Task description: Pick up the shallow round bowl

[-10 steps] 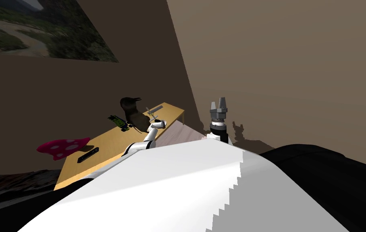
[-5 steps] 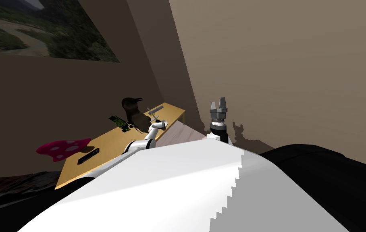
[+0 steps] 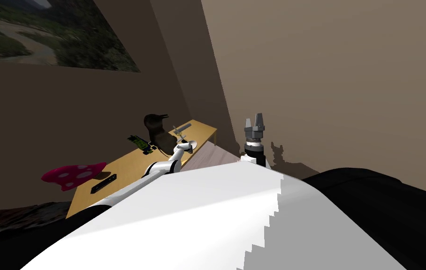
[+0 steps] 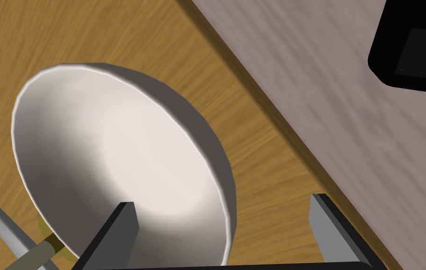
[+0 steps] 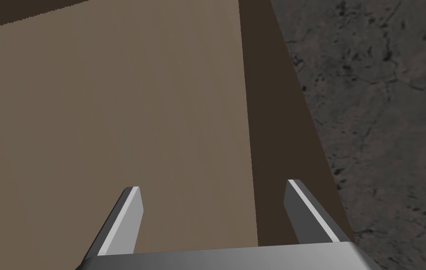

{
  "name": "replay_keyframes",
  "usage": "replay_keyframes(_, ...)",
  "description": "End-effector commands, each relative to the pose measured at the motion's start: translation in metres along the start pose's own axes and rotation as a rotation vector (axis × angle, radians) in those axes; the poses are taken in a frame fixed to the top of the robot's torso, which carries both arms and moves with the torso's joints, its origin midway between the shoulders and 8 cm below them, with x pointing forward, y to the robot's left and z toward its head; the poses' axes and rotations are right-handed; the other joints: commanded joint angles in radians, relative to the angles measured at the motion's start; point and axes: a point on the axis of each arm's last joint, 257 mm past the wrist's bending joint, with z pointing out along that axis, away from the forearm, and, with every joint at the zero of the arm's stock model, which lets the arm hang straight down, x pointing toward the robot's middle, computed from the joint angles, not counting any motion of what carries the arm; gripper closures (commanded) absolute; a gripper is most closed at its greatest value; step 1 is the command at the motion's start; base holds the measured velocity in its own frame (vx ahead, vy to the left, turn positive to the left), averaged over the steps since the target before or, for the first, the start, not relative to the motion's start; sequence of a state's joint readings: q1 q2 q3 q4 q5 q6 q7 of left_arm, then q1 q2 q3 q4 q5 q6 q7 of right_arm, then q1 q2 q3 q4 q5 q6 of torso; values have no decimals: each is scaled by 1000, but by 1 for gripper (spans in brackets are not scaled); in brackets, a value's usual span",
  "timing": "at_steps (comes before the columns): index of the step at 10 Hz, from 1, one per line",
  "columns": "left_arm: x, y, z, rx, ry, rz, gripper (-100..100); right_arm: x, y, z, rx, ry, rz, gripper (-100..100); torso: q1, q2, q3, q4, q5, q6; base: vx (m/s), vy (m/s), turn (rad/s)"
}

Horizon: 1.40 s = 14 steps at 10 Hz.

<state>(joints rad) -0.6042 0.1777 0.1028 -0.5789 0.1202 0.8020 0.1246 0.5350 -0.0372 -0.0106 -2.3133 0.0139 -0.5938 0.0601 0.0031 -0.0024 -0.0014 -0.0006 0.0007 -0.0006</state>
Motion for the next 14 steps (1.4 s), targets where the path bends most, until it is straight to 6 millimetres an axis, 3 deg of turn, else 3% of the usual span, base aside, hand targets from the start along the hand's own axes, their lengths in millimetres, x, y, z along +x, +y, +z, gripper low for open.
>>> replay_keyframes(1, 0, 0, 0, 0, 0, 0, 0, 0, 0, 0, 0, 0, 0, 0, 0, 0, 0, 0, 0, 0, 4, 8, 0)
replay_keyframes(2, -1, 9, 6, 1, -1, 0, -100, 0, 0, 0, 0, 0, 0, 0, -2, 1, 1, 0, -1, 0, 37, 2, -5)
replay_keyframes(4, -3, 21, 13, 2, -1, -1, -100, 0, 0, 0, 0, 0, 0, 0, -3, -1, -1, 0, -1, 0, 67, 6, -5)
replay_keyframes(5, -3, 17, 11, 0, -1, -1, -100, 0, 0, 0, 0, 0, 0, 0, -3, -2, -1, 0, -1, 0, 33, 5, 0)
replay_keyframes(6, -3, 17, 11, 2, -1, -1, 100, 0, 0, 0, 0, 0, 0, 0, -3, -1, 0, 0, -1, 0, 6, 1, 0)
replay_keyframes(10, -3, 18, 11, -1, -1, -3, 100, 0, 0, 0, 0, 0, 0, 0, -4, 2, 1, 1, -1, 1, 0, 0, 0)
replay_keyframes(11, -3, 19, 11, -1, -1, -4, 0, 0, 0, 0, 0, 0, 0, 0, -4, 2, 2, 1, -1, 1, 0, 0, 0)
replay_keyframes(12, -1, 9, 6, 1, -1, 0, 100, 0, 0, 0, 0, 0, 0, 0, -4, 2, 2, 1, -1, 1, -42, -8, 4)
replay_keyframes(14, -1, 8, 5, 4, 0, -1, 100, 0, 0, 0, 0, 0, 0, 0, -5, 7, 5, 3, -2, 1, -54, -3, -1)
